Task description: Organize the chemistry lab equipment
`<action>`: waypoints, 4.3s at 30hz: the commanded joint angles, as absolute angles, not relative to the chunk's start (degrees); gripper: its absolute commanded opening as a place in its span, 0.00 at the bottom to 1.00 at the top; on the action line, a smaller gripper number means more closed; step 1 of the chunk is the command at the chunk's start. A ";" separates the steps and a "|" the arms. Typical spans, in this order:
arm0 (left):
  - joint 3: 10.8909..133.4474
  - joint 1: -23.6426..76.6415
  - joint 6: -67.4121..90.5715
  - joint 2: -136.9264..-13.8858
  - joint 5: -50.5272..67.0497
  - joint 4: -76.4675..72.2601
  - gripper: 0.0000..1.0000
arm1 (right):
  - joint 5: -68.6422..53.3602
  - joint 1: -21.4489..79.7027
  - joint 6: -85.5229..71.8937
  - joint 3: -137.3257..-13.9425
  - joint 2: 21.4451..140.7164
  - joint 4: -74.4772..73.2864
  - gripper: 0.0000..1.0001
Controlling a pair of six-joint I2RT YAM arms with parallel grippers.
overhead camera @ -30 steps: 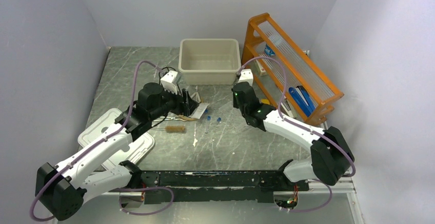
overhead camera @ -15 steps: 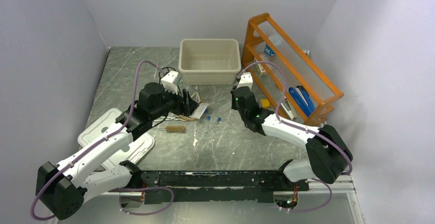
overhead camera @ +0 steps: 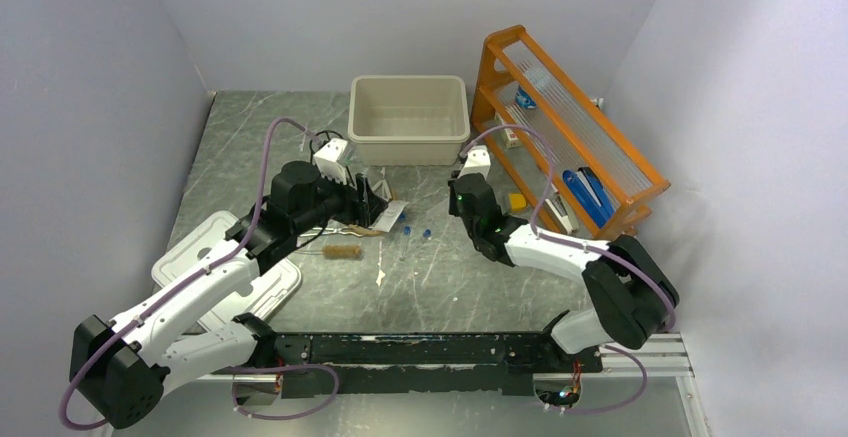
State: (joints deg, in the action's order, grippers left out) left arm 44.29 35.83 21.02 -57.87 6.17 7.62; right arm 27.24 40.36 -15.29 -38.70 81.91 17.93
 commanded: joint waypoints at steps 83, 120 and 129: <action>47.55 41.33 30.15 -75.42 13.23 6.83 0.42 | 18.89 41.27 -29.65 -43.60 68.36 -11.60 0.35; 61.21 51.24 31.37 -105.27 -13.98 20.65 0.26 | 8.27 38.51 -38.33 -31.96 63.03 -5.53 0.35; 60.65 51.67 27.53 -99.31 -11.67 18.50 0.05 | 6.12 38.52 -39.89 -32.56 63.03 -5.50 0.37</action>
State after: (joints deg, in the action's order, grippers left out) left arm 60.95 51.00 30.81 -102.83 -12.84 18.33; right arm 7.40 38.68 -38.83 -32.32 63.42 -6.70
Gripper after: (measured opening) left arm 0.088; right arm 0.367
